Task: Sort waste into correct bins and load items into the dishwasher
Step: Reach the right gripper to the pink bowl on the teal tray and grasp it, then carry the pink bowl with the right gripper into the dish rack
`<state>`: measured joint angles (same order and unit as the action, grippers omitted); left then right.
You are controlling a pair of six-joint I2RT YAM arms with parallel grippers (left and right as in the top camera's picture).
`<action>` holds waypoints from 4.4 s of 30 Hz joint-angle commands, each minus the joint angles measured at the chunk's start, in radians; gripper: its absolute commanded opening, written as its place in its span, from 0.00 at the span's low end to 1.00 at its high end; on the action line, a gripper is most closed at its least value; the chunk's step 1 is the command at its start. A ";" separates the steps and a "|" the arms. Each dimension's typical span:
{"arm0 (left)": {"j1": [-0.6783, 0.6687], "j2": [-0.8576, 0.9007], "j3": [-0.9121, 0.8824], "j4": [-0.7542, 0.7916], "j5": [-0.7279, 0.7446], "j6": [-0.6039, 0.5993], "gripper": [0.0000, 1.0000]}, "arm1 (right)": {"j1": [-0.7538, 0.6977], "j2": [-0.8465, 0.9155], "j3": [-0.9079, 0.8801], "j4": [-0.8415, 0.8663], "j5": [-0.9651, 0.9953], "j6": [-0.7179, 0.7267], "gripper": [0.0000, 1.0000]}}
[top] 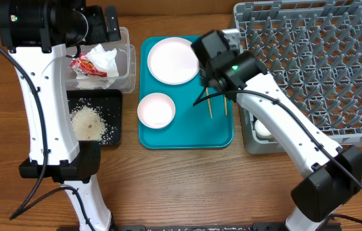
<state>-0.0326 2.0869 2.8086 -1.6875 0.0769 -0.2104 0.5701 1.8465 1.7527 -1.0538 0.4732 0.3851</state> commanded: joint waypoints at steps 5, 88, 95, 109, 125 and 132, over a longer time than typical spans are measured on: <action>-0.003 -0.021 0.014 -0.002 -0.006 -0.011 1.00 | 0.008 0.027 -0.076 0.238 -0.588 0.080 0.76; -0.003 -0.021 0.014 -0.002 -0.006 -0.011 1.00 | -0.277 0.269 0.021 0.716 0.803 -0.805 0.04; -0.003 -0.021 0.014 -0.002 -0.006 -0.011 1.00 | -0.277 0.305 0.020 0.710 0.737 -0.805 0.04; -0.003 -0.021 0.014 -0.002 -0.006 -0.011 1.00 | -0.264 0.318 -0.015 0.708 0.710 -0.773 0.04; -0.003 -0.021 0.014 -0.002 -0.006 -0.011 1.00 | -0.279 0.331 -0.019 0.746 0.690 -0.772 0.04; -0.003 -0.021 0.014 -0.002 -0.006 -0.011 1.00 | -0.280 0.333 -0.019 0.850 0.707 -0.937 0.04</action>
<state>-0.0326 2.0869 2.8086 -1.6878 0.0772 -0.2111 0.2943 2.1742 1.7393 -0.2340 1.1606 -0.4702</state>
